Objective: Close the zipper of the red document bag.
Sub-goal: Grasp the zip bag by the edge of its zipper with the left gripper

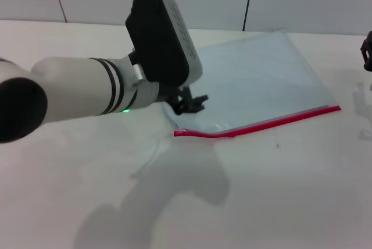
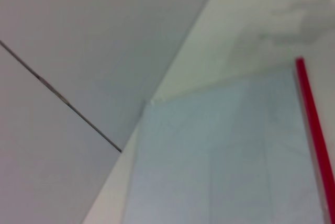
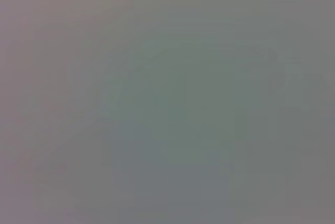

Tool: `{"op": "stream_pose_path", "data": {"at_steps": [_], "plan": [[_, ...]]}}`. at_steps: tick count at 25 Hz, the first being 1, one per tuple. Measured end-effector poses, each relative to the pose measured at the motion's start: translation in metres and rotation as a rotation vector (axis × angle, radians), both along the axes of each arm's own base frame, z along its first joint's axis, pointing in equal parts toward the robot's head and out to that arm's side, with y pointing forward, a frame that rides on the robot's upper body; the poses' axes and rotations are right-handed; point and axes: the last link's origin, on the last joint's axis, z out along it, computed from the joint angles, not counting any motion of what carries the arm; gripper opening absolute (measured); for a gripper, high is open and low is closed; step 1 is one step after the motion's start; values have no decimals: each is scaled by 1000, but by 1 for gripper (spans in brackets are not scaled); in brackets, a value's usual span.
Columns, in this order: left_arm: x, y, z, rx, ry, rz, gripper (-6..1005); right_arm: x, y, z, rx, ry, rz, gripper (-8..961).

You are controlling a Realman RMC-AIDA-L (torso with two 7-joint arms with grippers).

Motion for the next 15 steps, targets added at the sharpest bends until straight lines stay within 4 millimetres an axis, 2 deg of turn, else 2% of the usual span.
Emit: {"op": "stream_pose_path", "data": {"at_steps": [7,15], "plan": [[0,-9,-5,-133,137,57,789,-1,2,1,7,4,1,644],[1,-13,-6,-180,228,78,788,-4,4,1,7,4,6,644]]}}
